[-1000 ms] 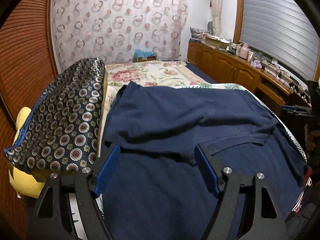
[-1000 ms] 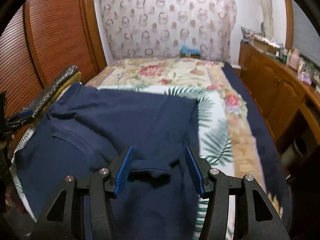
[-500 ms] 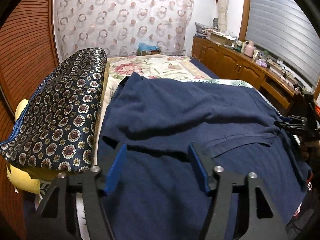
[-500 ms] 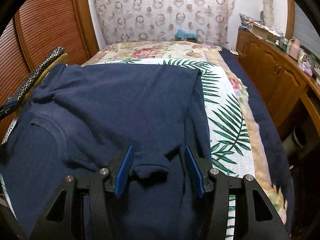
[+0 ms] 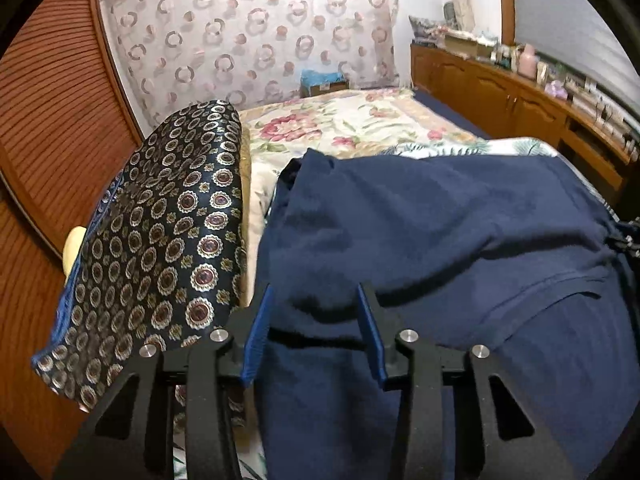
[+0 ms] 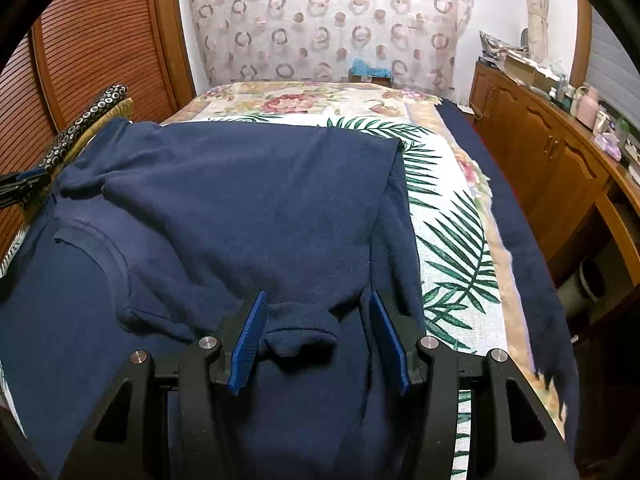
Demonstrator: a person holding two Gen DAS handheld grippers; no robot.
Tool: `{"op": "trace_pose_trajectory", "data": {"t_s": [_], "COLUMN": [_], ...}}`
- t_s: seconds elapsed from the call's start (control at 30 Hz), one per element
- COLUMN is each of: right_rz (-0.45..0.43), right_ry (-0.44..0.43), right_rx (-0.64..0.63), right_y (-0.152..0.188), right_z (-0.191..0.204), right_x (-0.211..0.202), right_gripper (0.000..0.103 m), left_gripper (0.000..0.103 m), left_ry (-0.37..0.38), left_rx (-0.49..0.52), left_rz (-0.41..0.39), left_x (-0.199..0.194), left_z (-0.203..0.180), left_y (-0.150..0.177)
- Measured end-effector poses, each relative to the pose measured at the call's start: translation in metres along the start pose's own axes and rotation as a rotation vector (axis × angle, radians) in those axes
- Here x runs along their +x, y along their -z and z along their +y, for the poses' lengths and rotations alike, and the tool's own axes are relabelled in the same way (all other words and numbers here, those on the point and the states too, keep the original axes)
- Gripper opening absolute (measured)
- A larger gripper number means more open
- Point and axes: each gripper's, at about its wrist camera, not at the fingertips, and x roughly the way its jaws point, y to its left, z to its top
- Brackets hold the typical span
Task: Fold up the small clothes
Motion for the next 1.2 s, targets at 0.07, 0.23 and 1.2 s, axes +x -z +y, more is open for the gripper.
{"op": "trace_pose_trajectory", "data": {"t_s": [0.07, 0.23, 1.2], "right_rz": [0.0, 0.001, -0.137], "right_ry": [-0.001, 0.002, -0.069], "right_rx": [0.0, -0.005, -0.043], "right_y": [0.001, 0.001, -0.002], "right_z": [0.0, 0.0, -0.004], "right_x": [0.002, 0.002, -0.026], "right_gripper": [0.056, 0.056, 0.006], "left_gripper": [0.043, 0.038, 0.0], "left_ry": [-0.004, -0.01, 0.025], "left_rx": [0.019, 0.047, 0.075], "left_rz": [0.025, 0.063, -0.008], "left_x": [0.006, 0.017, -0.011], "left_z": [0.0, -0.002, 0.008], "left_y": [-0.001, 0.002, 0.005]}}
